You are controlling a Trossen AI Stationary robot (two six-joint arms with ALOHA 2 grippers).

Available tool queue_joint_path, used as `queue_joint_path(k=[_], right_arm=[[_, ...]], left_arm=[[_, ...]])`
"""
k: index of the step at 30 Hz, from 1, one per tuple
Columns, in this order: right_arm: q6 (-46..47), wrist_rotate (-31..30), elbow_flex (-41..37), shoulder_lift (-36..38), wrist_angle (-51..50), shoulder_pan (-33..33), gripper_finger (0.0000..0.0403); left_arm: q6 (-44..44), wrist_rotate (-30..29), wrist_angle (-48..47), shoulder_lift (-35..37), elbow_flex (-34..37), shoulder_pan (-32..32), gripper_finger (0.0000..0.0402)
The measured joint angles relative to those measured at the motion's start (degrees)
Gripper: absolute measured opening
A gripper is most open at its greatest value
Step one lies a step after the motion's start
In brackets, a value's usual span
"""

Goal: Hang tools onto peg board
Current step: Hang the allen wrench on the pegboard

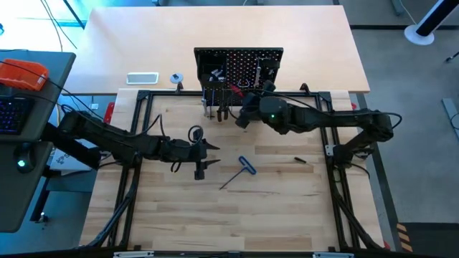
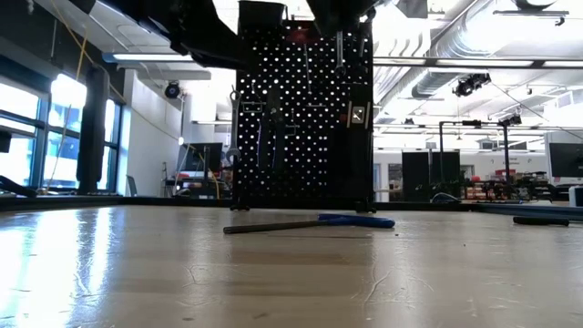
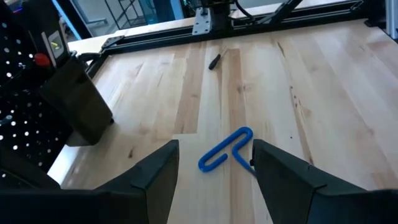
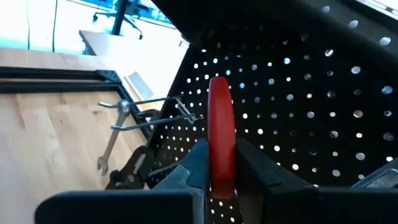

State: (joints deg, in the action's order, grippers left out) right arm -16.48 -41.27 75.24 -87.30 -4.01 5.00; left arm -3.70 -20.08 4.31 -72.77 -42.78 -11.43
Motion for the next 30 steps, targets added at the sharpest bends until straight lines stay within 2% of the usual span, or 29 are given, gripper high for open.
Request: queue_joint_path(k=[15, 30], right_arm=[[-2.7, 1.2, 0.0, -2.2, 1.6, 3.7, 0.0037], [-3.9, -0.2, 0.0, -2.7, 2.0, 4.1, 0.0037]], left_arm=[[-0.6, 0.0, -0.1, 0.0, 0.0, -0.7, 0.0195], [-0.9, 0.0, -0.2, 0.0, 0.0, -0.7, 0.0195]])
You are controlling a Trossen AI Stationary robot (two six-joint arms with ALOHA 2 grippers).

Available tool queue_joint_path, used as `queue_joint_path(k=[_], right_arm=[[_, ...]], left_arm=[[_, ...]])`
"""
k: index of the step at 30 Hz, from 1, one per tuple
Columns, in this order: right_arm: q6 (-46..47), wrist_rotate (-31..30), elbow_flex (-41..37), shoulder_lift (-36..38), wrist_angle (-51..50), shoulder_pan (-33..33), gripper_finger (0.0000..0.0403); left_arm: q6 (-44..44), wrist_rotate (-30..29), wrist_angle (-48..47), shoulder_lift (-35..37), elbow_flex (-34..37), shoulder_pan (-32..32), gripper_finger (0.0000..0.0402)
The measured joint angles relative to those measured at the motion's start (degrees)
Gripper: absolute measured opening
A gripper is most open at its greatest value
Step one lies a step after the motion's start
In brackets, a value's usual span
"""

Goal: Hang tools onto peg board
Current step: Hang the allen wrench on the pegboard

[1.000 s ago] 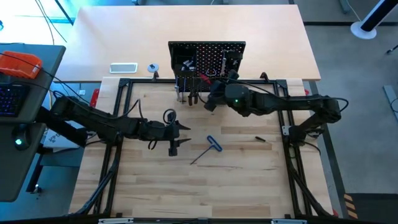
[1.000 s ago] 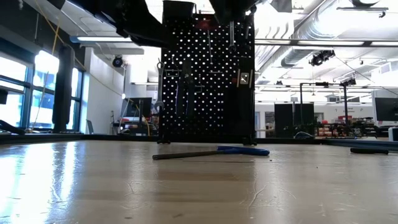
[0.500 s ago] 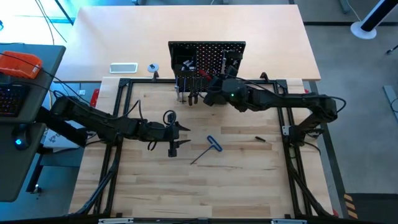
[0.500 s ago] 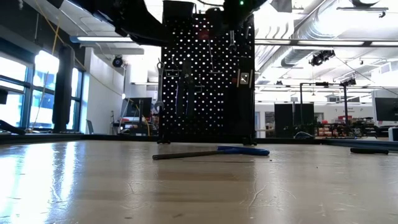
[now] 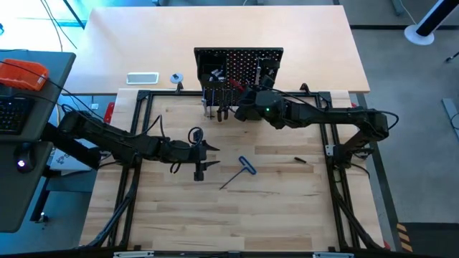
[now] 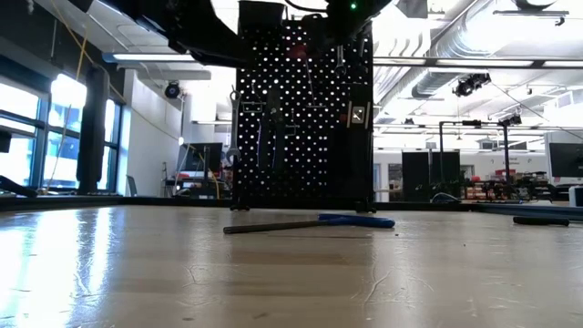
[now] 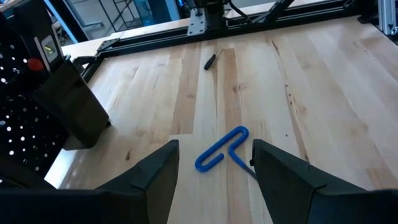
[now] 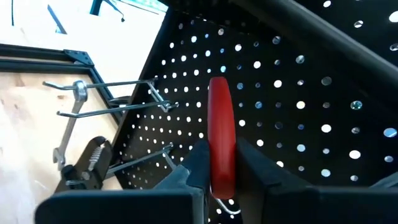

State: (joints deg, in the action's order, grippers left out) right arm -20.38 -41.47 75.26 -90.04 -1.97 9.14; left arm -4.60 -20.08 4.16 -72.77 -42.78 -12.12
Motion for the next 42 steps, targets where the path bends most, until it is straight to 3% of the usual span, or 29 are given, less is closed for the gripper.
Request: queue_joint_path(k=[10, 42], right_arm=[[-0.5, 0.3, 0.0, 0.0, 1.8, 0.5, 0.0037], [10.2, 2.7, 0.0, 0.1, -3.0, 4.8, 0.0039]], left_arm=[[-0.1, 0.0, 0.0, 0.0, 0.0, 0.0, 0.0195], [0.0, 0.0, 0.0, 0.0, 0.0, 0.0, 0.0195]])
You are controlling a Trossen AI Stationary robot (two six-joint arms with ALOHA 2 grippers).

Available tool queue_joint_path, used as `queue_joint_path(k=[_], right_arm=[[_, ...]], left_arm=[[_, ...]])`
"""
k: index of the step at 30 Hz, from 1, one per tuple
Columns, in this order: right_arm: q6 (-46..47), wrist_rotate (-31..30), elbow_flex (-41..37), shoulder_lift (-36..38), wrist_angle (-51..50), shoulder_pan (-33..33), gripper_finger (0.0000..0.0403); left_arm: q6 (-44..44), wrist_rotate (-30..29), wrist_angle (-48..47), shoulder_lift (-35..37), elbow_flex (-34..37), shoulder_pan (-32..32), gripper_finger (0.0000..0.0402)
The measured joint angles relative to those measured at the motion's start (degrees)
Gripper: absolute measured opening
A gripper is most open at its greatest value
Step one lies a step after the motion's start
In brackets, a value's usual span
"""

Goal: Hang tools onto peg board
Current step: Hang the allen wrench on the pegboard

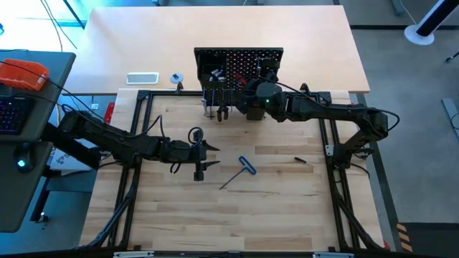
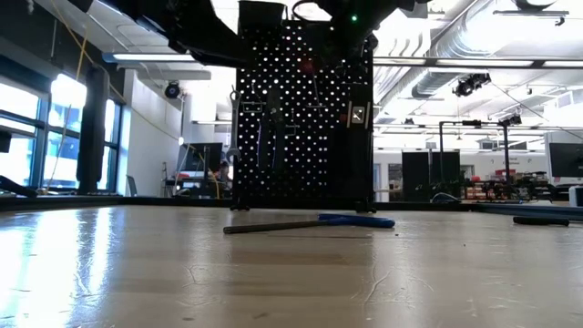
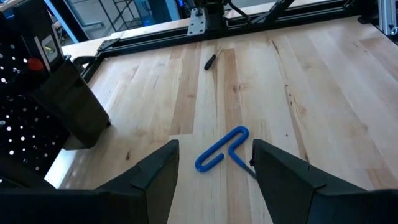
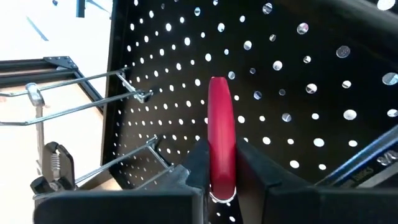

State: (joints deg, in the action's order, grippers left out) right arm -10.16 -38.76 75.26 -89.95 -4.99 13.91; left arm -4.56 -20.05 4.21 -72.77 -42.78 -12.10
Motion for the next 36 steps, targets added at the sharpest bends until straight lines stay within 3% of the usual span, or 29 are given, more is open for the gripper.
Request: queue_joint_path(k=[13, 19, 32, 36], right_arm=[[1.2, -1.6, 0.0, -3.8, 0.0, 0.0, 0.0043], [2.0, -4.2, 0.0, -3.6, 0.1, 0.0, 0.0065], [2.2, -3.8, 0.0, -3.5, -0.3, -0.4, 0.0078], [2.2, -3.8, 0.0, -3.5, -0.7, -0.6, 0.0099]], left_arm=[[0.3, 0.3, 0.2, 0.0, 0.0, -0.3, 0.0195], [0.3, 0.3, 0.2, 0.0, 0.0, -0.7, 0.0195], [0.9, 0.5, 0.2, 0.0, 0.0, -0.7, 0.0195], [1.1, 0.5, 0.1, 0.0, 0.0, -0.7, 0.0195]])
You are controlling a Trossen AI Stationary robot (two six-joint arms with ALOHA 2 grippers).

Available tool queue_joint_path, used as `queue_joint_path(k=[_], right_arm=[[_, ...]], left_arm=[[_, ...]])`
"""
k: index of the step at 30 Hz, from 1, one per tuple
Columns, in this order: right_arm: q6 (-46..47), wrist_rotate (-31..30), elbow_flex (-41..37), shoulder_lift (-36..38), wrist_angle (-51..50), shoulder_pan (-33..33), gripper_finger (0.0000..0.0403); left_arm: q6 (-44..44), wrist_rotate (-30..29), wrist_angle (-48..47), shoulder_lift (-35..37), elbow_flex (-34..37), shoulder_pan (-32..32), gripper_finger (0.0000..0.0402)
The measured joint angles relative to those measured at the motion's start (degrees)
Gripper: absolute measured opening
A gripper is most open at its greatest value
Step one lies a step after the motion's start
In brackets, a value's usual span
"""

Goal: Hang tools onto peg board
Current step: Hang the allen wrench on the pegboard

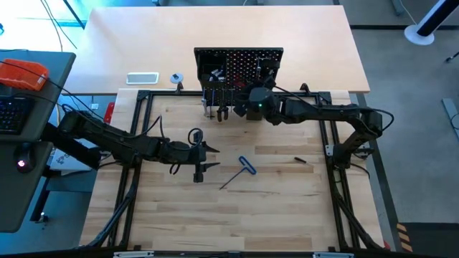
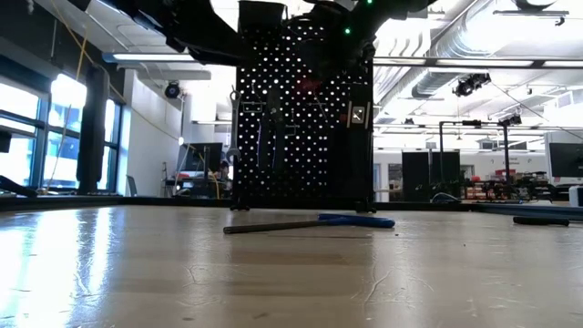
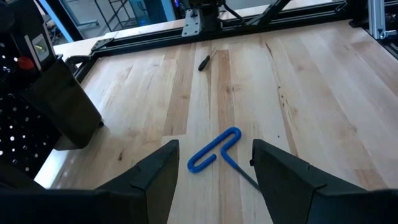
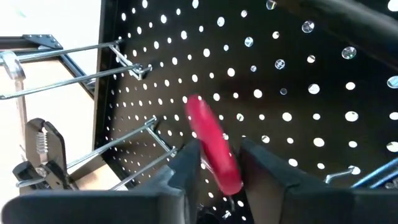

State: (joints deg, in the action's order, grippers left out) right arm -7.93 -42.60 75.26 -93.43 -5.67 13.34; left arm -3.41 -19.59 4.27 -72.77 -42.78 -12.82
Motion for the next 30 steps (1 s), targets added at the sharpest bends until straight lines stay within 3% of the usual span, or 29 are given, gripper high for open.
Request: queue_joint_path(k=[8, 21, 30], right_arm=[[1.7, -2.2, 0.0, 0.0, -2.1, -0.1, 0.0149], [-0.3, -2.7, 0.0, 0.1, -3.6, -2.7, 0.0151], [-6.1, 0.0, 0.0, 0.1, -10.0, -5.9, 0.0151]], left_arm=[[0.2, 0.0, -0.1, 0.0, 0.0, -0.4, 0.0195], [0.4, 0.0, -0.4, 0.0, 0.0, -0.4, 0.0195], [1.3, -0.1, -1.4, 0.0, 0.0, -0.4, 0.0195]])
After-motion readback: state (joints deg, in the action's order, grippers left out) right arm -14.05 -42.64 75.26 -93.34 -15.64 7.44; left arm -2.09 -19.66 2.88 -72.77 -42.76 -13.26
